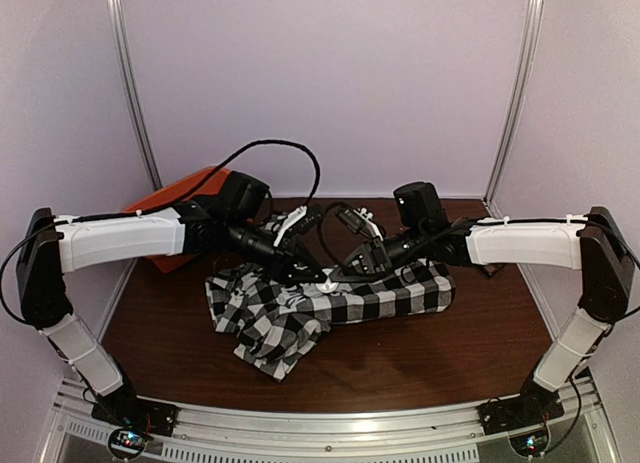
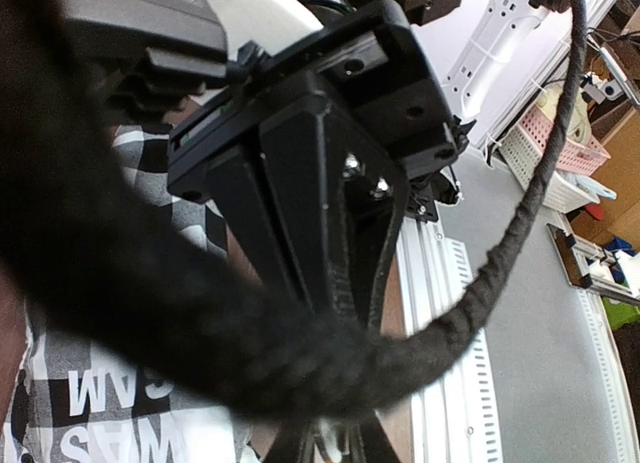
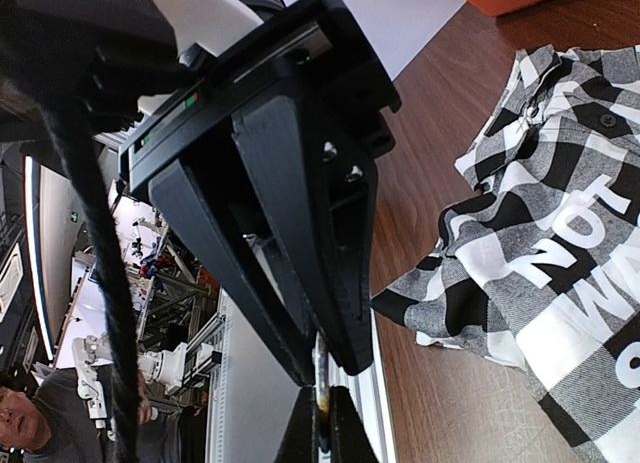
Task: Pin the brooch onto the clothing
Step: Open the brooch, then pin the brooch to the flattened clothing.
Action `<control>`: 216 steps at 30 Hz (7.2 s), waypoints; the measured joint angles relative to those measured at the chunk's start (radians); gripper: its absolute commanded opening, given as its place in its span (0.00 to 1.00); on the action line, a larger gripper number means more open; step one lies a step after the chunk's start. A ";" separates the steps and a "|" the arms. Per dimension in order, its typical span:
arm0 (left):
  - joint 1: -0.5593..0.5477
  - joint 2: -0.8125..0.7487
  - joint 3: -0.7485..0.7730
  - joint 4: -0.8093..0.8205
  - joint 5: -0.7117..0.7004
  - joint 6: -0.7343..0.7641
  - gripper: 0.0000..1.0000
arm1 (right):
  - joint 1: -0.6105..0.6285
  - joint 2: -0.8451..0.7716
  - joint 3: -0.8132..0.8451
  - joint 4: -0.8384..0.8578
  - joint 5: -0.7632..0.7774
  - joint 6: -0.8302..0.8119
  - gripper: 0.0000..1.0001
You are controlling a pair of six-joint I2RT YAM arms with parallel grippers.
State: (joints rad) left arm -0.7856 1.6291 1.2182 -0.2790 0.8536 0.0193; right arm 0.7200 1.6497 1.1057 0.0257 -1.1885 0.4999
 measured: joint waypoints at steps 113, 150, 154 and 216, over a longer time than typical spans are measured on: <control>0.124 -0.490 -0.274 -0.004 -0.687 -0.095 0.98 | -0.018 -0.367 0.045 -0.546 1.479 -0.039 0.00; -0.147 -0.345 -0.309 0.047 -0.975 0.186 0.98 | 0.244 -0.039 0.315 -0.481 1.487 0.103 0.00; -0.147 -0.321 -0.315 0.073 -0.965 0.183 0.97 | 0.243 -0.024 0.301 -0.415 1.435 0.118 0.00; -0.145 -0.070 -0.277 0.085 -0.686 0.091 0.00 | 0.299 0.112 0.230 -0.491 1.123 0.458 0.00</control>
State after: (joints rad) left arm -0.9310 1.5589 0.9413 -0.1944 0.1673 0.1101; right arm 1.0191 1.7618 1.3354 -0.4648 -0.0650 0.9581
